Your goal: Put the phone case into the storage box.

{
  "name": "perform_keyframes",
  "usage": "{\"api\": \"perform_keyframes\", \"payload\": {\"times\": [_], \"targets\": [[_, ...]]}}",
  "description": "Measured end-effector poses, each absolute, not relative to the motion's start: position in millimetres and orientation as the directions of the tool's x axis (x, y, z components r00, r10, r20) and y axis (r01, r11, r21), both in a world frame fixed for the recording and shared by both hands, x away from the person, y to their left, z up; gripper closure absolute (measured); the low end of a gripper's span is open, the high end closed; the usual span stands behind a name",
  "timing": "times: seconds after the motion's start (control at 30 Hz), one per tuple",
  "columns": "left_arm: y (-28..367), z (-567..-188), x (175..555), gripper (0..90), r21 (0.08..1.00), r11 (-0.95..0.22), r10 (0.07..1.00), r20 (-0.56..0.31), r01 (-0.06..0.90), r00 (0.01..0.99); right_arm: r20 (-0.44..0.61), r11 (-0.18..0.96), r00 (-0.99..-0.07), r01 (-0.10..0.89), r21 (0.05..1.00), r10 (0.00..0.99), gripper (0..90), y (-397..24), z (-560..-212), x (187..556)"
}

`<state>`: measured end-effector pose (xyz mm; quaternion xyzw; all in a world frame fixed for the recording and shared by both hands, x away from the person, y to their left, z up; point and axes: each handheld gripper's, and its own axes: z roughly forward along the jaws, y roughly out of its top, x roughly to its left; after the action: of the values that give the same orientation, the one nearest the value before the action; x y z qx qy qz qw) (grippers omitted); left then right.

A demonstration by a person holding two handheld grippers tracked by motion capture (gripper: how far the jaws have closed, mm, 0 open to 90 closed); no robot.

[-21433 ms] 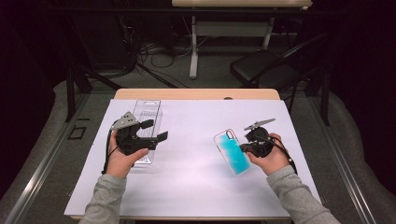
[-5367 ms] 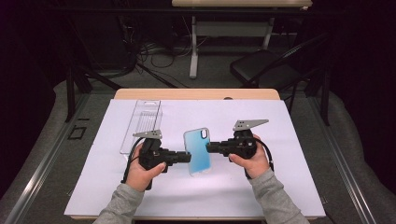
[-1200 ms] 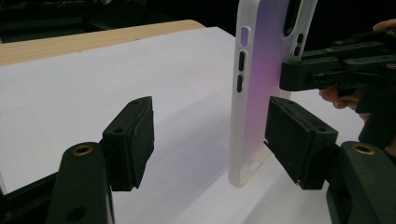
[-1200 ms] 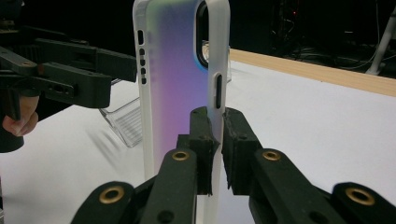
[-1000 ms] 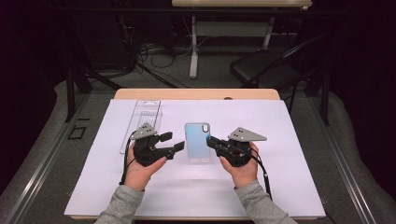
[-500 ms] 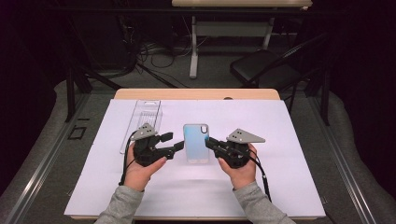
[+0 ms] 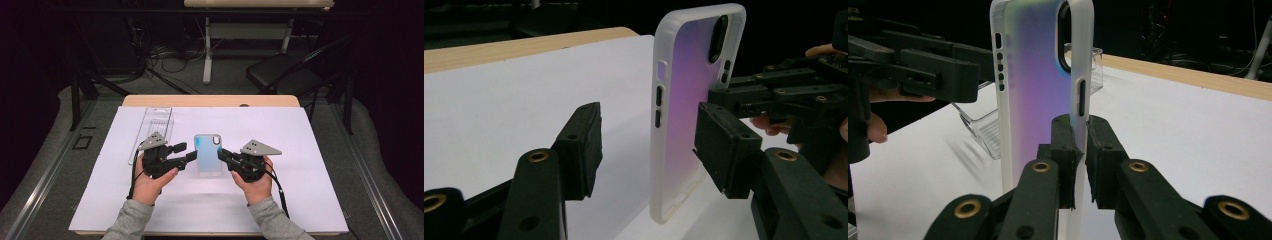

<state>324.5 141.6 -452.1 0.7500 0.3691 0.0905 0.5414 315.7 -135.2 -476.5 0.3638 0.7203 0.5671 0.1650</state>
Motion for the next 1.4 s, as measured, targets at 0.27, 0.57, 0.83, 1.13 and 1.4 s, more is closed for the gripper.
{"api": "perform_keyframes", "payload": {"times": [0.27,0.57,0.83,1.13,1.4], "targets": [[143.9,-451.2,322.6,50.5,0.878,-0.108,0.653,-0.291,0.467,0.699,0.177,0.093,-0.683,0.34,0.936,0.709,83.3,-130.3,-478.8,312.8],[145.1,-450.1,320.5,56.6,0.878,-0.084,0.645,-0.313,0.471,0.697,0.175,0.099,-0.687,0.341,0.935,0.705,83.3,-127.6,-481.2,311.9],[144.0,-449.4,318.9,61.7,0.88,-0.085,0.637,-0.313,0.468,0.704,0.181,0.103,-0.69,0.349,0.932,0.7,83.3,-125.1,-482.8,311.0],[145.7,-448.3,317.6,66.0,0.883,-0.07,0.645,-0.315,0.465,0.696,0.181,0.107,-0.692,0.351,0.93,0.699,83.3,-124.3,-483.5,310.9],[145.7,-448.0,316.3,69.7,0.883,-0.064,0.646,-0.318,0.465,0.694,0.183,0.109,-0.697,0.352,0.93,0.693,83.3,-122.0,-484.0,309.3]]}}
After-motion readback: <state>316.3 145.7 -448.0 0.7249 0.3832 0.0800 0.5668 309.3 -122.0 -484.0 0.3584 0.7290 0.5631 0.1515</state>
